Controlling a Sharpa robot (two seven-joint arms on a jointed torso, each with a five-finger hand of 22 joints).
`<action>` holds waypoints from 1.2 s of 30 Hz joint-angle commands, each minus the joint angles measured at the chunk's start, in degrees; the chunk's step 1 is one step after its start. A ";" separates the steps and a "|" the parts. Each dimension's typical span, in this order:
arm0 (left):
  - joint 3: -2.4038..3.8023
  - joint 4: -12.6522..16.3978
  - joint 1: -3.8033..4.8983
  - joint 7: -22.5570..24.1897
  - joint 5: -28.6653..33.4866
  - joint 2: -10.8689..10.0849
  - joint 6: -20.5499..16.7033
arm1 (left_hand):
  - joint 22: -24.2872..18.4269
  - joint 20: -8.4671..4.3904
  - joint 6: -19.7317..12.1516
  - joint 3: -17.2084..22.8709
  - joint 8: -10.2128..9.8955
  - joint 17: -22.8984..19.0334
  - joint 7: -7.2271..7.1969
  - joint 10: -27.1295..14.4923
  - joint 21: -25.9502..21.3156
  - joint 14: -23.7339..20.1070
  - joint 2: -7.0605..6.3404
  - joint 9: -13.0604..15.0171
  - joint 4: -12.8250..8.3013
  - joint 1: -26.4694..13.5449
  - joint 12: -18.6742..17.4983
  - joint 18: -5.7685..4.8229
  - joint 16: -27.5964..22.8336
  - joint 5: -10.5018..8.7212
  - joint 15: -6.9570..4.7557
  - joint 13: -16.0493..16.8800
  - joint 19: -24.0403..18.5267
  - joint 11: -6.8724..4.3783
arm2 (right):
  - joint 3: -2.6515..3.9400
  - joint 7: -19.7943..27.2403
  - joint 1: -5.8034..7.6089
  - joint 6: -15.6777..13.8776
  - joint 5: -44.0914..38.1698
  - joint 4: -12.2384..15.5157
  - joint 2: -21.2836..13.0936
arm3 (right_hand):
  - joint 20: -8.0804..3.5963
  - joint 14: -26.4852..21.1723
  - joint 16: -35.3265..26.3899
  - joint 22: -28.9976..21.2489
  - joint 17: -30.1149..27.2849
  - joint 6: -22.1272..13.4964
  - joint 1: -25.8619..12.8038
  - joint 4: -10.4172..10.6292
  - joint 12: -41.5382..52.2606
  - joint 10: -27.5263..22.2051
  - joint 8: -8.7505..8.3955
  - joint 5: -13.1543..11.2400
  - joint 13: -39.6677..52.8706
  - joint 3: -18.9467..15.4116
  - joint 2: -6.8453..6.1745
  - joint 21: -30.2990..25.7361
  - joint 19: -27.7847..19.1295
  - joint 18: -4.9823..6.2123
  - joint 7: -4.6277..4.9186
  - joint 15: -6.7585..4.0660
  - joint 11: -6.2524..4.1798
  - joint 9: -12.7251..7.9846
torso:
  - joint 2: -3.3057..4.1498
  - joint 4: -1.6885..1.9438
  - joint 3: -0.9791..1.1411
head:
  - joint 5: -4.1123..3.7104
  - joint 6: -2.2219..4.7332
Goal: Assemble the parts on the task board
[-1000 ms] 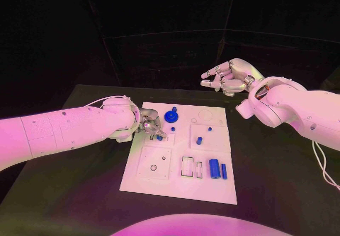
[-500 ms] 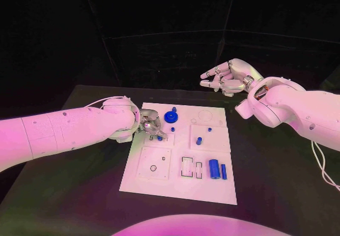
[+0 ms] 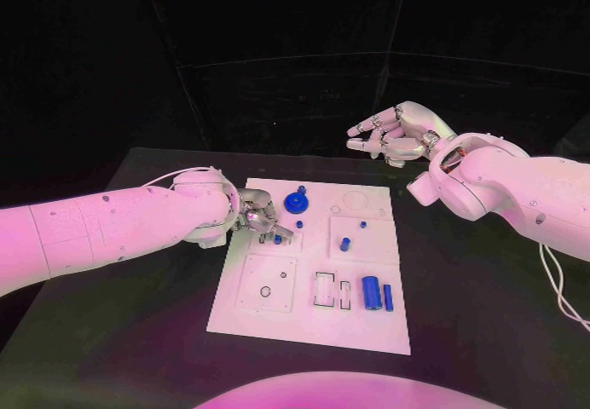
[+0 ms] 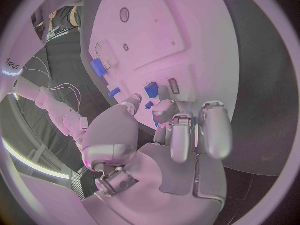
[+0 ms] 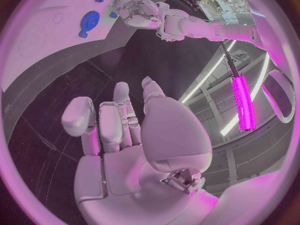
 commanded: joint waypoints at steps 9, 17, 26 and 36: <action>1.70 2.11 2.02 1.00 7.66 -2.56 -0.72 | -3.26 0.63 -4.54 -3.87 -4.43 15.06 2.10 -2.85 -2.34 6.05 1.68 -2.27 -0.78 5.97 -2.79 -0.15 0.19 -0.21 1.01 -4.01 -0.23 1.64 | 0.05 0.72 0.09 0.38 0.14 -0.34 0.23 | 0.15 0.86 -0.44 -0.19 -0.21 -0.43 -0.54 -0.02 -0.26 -0.37 0.22 0.28 -0.15 -0.42 0.21 -0.47 -0.50 1.03 -0.07 0.20 0.09 0.06 | 0.00 0.01 0.00 | -0.21 0.28; 3.03 -1.99 5.88 1.18 8.03 -2.13 8.70 | -4.86 1.54 -4.80 -6.29 -6.83 15.06 3.06 -3.87 -3.69 6.05 2.37 -4.66 -0.72 8.18 -3.61 0.22 0.19 -0.23 1.84 -5.29 -0.78 2.50 | 0.04 0.74 0.09 0.45 0.15 -0.76 0.63 | 0.15 0.86 -0.44 -0.19 -0.21 -0.43 -0.54 -0.02 -0.26 -0.37 0.22 0.28 -0.15 -0.42 0.21 -0.47 -0.50 1.03 -0.07 0.20 0.09 0.06 | 0.00 -0.01 0.06 | 0.03 0.47; 2.98 -11.96 6.61 0.88 2.80 3.04 13.80 | -4.81 1.67 -4.54 -7.19 -7.21 15.06 3.13 -4.07 -3.72 6.05 2.80 -5.21 -0.29 8.40 -3.77 0.22 0.19 -0.24 1.92 -5.60 -0.76 2.58 | 0.04 0.72 0.08 0.51 0.15 -0.92 0.88 | 0.15 0.86 -0.48 -0.21 -0.22 -0.45 -0.57 0.03 -0.26 -0.37 0.22 0.30 -0.17 -0.47 0.26 -0.50 -0.51 1.03 -0.07 0.21 0.09 0.06 | 0.16 -0.07 0.01 | 0.02 0.40; 2.80 -18.89 5.45 0.55 -0.08 6.97 14.63 | -4.48 1.74 -3.88 -8.41 -7.39 15.06 3.08 -3.92 -3.54 6.05 3.45 -5.76 0.44 8.57 -3.50 0.18 0.19 -0.33 1.93 -5.37 -0.63 2.56 | 0.03 0.75 0.07 0.57 0.15 -0.97 1.06 | 0.16 0.86 -0.49 -0.24 -0.22 -0.46 -0.55 0.04 -0.32 -0.39 0.22 0.32 -0.24 -0.49 0.30 -0.52 -0.52 1.04 -0.07 0.21 0.09 0.06 | 0.06 0.00 -0.03 | 0.14 0.27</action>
